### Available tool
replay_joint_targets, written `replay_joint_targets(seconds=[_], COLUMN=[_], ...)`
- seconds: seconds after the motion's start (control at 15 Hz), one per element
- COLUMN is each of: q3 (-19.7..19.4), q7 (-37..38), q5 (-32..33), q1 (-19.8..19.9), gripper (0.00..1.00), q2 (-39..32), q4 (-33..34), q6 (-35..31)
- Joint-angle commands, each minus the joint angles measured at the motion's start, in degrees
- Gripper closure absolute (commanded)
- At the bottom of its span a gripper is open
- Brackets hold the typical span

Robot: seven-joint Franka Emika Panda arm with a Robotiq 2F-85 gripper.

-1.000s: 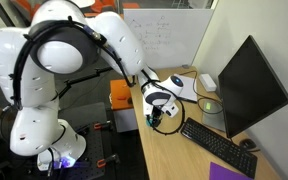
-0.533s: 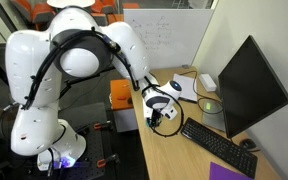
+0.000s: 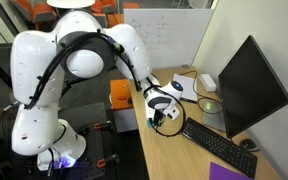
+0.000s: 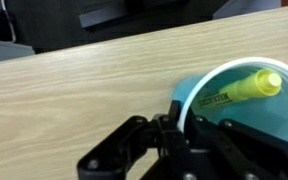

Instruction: Move the cup to the right

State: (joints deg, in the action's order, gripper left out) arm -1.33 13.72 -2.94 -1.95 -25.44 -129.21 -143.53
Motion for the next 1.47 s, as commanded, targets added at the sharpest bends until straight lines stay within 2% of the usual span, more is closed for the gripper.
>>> replay_joint_targets(seconds=[0.0,0.27,0.93,1.4], q3=[-0.4,-1.1,-5.2,-9.1], q7=[0.3,0.4,0.3,3.8], q5=[-1.1,-4.7,-14.5,-15.7], q1=[0.1,2.6,11.8,14.2], gripper=[0.99,0.99,0.99,0.99], q2=[0.9,1.2,1.2,-1.7], q4=[-0.1,0.8,3.5,6.1], q6=[-0.8,-0.6,0.0,0.7])
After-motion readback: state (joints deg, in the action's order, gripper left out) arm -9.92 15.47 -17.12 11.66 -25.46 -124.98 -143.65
